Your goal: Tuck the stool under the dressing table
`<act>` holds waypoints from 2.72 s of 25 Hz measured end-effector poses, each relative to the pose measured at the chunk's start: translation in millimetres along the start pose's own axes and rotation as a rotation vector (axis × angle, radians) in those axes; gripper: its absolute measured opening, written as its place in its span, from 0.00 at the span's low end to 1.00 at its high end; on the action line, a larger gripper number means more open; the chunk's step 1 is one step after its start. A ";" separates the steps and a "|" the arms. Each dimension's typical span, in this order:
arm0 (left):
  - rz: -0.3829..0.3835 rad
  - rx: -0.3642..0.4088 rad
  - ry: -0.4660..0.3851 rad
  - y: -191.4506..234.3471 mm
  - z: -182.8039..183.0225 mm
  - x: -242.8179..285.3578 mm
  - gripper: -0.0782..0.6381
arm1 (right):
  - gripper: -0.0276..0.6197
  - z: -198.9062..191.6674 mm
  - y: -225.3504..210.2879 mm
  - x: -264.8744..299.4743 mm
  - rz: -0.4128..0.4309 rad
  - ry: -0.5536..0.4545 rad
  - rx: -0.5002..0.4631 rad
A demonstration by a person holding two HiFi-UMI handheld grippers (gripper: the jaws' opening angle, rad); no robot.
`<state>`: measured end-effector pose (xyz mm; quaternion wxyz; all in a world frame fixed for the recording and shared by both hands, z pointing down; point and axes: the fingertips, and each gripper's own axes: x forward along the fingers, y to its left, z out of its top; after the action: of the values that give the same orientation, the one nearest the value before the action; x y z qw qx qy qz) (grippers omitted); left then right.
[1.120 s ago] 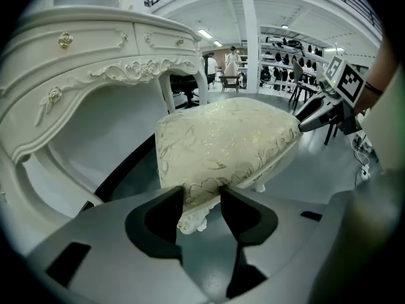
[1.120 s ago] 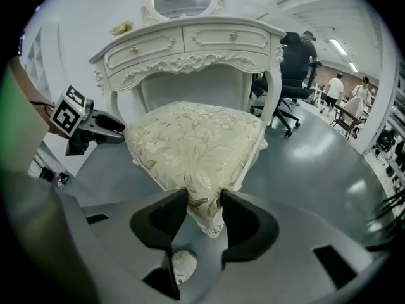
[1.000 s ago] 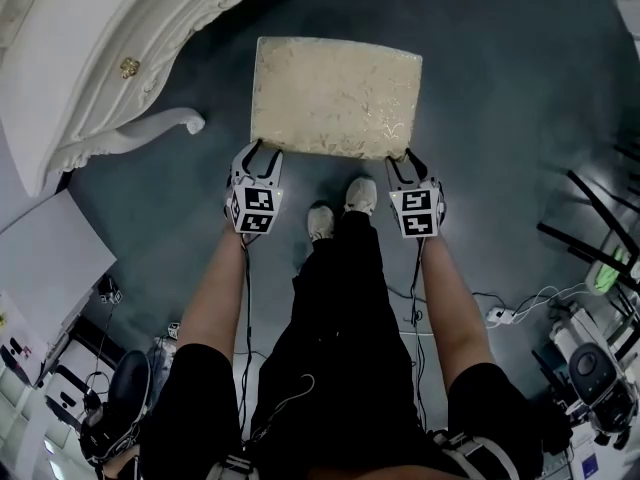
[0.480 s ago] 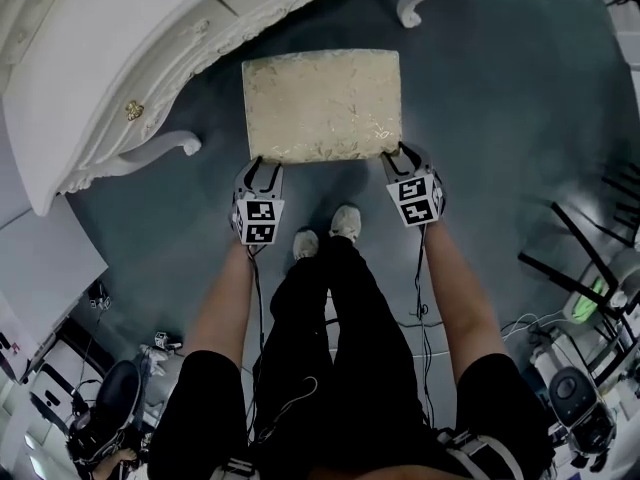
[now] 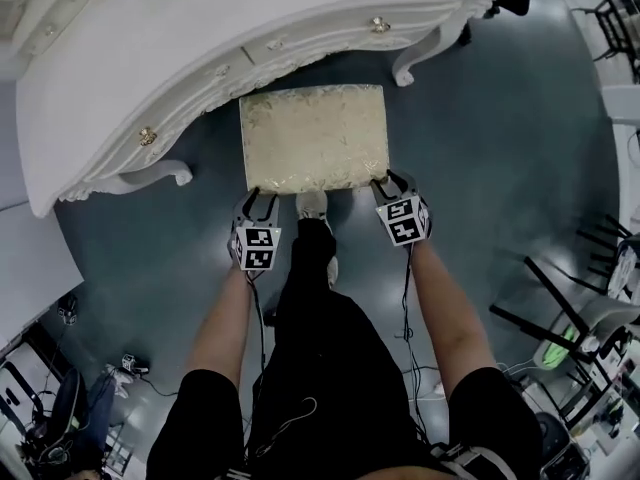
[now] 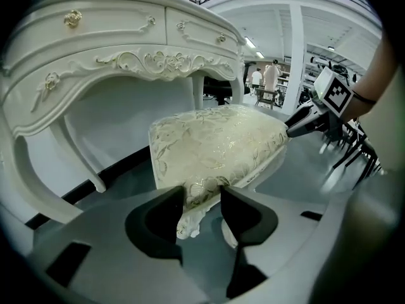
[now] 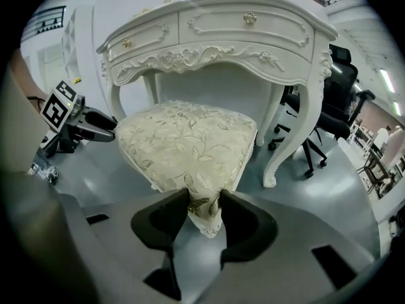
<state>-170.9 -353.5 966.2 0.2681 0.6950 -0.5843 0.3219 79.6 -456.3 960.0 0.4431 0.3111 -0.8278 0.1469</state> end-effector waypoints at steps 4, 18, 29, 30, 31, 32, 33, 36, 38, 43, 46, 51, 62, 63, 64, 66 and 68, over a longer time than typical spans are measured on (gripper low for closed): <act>0.002 -0.026 -0.026 3.7 8.1 5.0 0.39 | 0.32 17.6 -13.6 10.1 -0.003 0.025 -0.022; 0.065 -0.124 -0.052 34.5 64.1 42.5 0.36 | 0.32 97.9 -70.9 56.6 0.050 -0.018 -0.083; 0.095 -0.145 -0.029 68.1 98.1 70.8 0.36 | 0.33 145.0 -94.0 90.8 0.045 -0.051 -0.072; 0.095 -0.148 -0.032 70.6 100.7 74.7 0.36 | 0.33 150.1 -97.0 93.8 0.033 -0.058 -0.070; 0.096 -0.151 -0.035 72.3 103.6 78.0 0.36 | 0.33 154.1 -100.4 96.4 0.021 -0.066 -0.064; 0.096 -0.156 -0.036 73.5 106.1 80.5 0.36 | 0.33 157.3 -103.7 99.1 0.011 -0.075 -0.057; 0.096 -0.163 -0.033 74.0 108.0 82.5 0.36 | 0.32 160.6 -106.9 101.6 0.005 -0.084 -0.052; 0.095 -0.178 -0.022 78.7 114.3 86.5 0.36 | 0.32 176.5 -114.3 107.9 0.003 -0.096 -0.044; 0.090 -0.178 -0.007 84.3 117.4 86.5 0.35 | 0.32 184.1 -115.5 112.1 0.005 -0.096 -0.038; 0.052 -0.190 0.000 77.6 125.6 69.9 0.36 | 0.32 181.5 -116.7 89.8 -0.013 -0.143 -0.001; 0.048 -0.197 -0.052 73.4 145.2 54.1 0.38 | 0.31 198.7 -107.6 65.8 -0.016 -0.252 0.010; 0.124 -0.215 -0.204 56.1 189.2 -1.1 0.21 | 0.07 239.5 -79.5 -8.6 0.016 -0.424 0.018; 0.306 -0.296 -0.431 -68.7 254.3 -326.1 0.14 | 0.07 232.7 -20.8 -345.9 -0.001 -0.668 0.081; 0.310 -0.297 -0.436 -85.3 256.8 -360.0 0.14 | 0.07 230.6 -14.2 -380.3 0.003 -0.683 0.080; 0.315 -0.299 -0.441 -100.8 259.0 -392.3 0.14 | 0.07 229.3 -6.3 -412.7 0.007 -0.700 0.072; 0.325 -0.319 -0.465 -126.0 264.7 -451.0 0.13 | 0.07 228.8 14.3 -470.4 0.019 -0.740 0.044; 0.311 -0.353 -0.499 -152.1 269.1 -499.9 0.13 | 0.07 223.9 38.5 -519.3 0.040 -0.772 0.022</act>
<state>-39.9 -208.8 411.8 0.1807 0.5978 -0.7776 0.0729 125.9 -343.3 406.5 0.0924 0.3322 -0.9380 0.0363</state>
